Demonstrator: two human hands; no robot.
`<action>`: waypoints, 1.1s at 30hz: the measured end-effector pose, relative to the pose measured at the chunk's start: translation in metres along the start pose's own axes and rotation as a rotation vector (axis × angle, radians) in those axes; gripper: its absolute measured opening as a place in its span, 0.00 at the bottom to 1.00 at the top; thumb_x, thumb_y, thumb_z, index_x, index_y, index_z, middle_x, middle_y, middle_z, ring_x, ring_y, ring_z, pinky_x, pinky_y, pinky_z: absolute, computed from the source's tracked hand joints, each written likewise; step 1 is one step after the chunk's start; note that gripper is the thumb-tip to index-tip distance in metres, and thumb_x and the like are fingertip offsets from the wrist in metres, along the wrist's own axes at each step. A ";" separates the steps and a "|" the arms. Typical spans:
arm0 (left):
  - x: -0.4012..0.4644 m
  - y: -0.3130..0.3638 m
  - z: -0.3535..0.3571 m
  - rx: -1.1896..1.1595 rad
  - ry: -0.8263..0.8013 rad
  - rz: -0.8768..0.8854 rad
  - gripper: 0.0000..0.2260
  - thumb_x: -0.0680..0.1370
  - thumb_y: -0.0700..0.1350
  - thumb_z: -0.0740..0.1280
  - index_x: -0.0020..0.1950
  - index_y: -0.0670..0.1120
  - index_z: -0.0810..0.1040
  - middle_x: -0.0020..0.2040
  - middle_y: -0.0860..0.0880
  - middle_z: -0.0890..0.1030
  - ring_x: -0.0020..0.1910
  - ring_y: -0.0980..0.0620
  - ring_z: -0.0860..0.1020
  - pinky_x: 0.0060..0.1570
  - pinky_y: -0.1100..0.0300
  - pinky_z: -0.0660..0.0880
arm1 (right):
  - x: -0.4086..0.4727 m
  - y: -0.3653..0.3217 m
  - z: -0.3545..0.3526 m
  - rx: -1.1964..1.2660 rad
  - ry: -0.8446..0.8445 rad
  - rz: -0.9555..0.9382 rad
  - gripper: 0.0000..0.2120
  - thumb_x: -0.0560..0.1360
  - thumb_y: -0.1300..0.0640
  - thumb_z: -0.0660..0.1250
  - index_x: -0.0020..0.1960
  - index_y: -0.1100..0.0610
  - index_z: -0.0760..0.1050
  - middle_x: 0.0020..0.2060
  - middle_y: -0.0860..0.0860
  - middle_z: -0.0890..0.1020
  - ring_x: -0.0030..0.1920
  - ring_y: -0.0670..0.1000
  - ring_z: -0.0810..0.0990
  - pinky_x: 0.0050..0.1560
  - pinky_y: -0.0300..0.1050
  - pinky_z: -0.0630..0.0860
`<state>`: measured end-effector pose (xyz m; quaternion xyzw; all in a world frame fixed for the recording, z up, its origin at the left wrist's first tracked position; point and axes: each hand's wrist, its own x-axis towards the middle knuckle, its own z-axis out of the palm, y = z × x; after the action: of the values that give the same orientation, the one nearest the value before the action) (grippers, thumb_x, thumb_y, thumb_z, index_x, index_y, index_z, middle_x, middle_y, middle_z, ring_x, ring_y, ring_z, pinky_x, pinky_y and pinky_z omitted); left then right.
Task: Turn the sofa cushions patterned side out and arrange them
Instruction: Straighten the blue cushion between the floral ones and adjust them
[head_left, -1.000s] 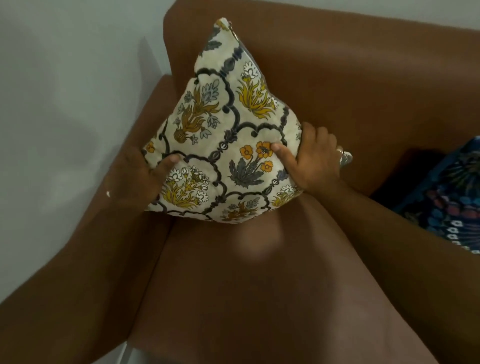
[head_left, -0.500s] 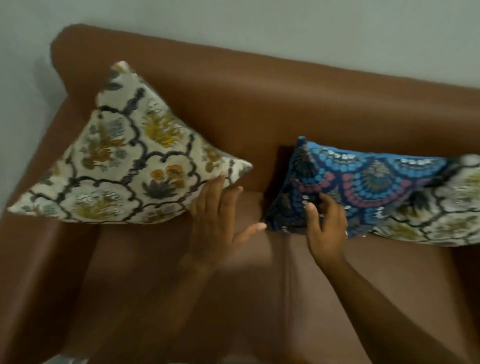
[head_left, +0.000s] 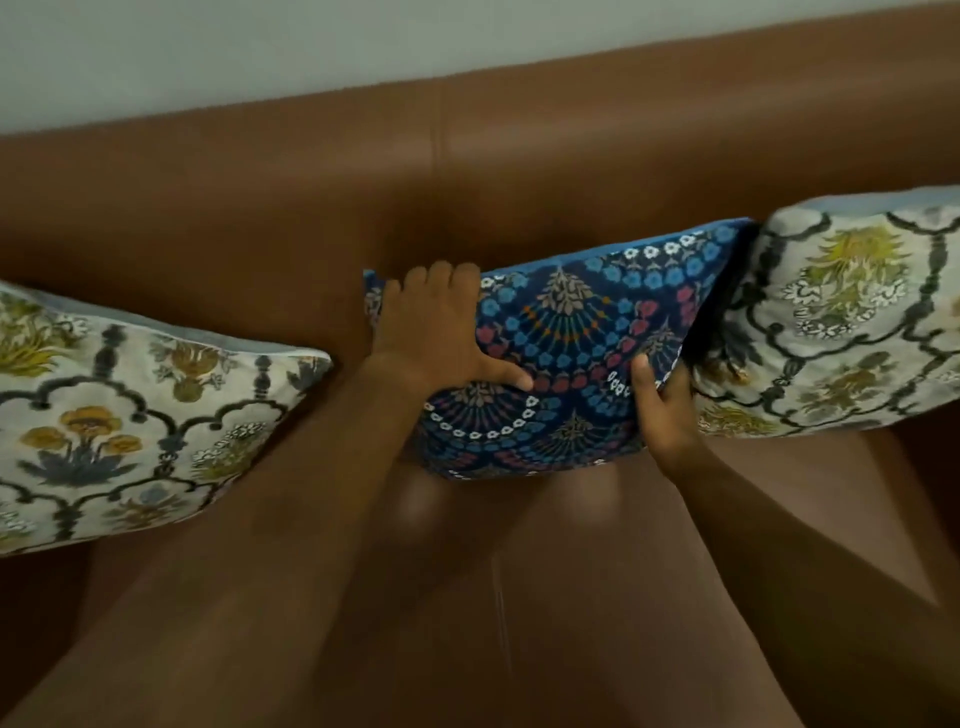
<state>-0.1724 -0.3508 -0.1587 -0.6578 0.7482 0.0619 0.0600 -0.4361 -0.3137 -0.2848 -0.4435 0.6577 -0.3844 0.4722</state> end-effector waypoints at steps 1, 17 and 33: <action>-0.003 -0.002 0.004 -0.010 0.015 -0.021 0.57 0.54 0.85 0.60 0.68 0.45 0.69 0.62 0.44 0.76 0.62 0.39 0.75 0.63 0.40 0.71 | 0.003 -0.002 0.004 -0.019 0.027 -0.006 0.41 0.67 0.21 0.59 0.73 0.43 0.64 0.63 0.45 0.74 0.65 0.49 0.73 0.67 0.52 0.72; -0.076 -0.103 0.049 -0.553 0.308 -0.472 0.48 0.59 0.83 0.65 0.54 0.41 0.76 0.48 0.46 0.77 0.52 0.45 0.77 0.44 0.47 0.76 | 0.014 -0.148 0.077 -0.490 0.182 -0.566 0.32 0.72 0.22 0.51 0.43 0.52 0.64 0.35 0.45 0.71 0.39 0.56 0.77 0.41 0.55 0.72; -0.081 -0.071 0.045 -0.594 0.299 -0.304 0.54 0.71 0.81 0.54 0.79 0.38 0.64 0.74 0.37 0.73 0.73 0.38 0.72 0.69 0.35 0.71 | -0.010 -0.130 0.061 -0.614 -0.008 -0.596 0.45 0.75 0.24 0.51 0.76 0.58 0.65 0.70 0.57 0.73 0.71 0.58 0.71 0.68 0.67 0.68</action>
<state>-0.0915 -0.2731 -0.1904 -0.7519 0.5919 0.1700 -0.2353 -0.3470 -0.3494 -0.1779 -0.7357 0.5829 -0.2884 0.1892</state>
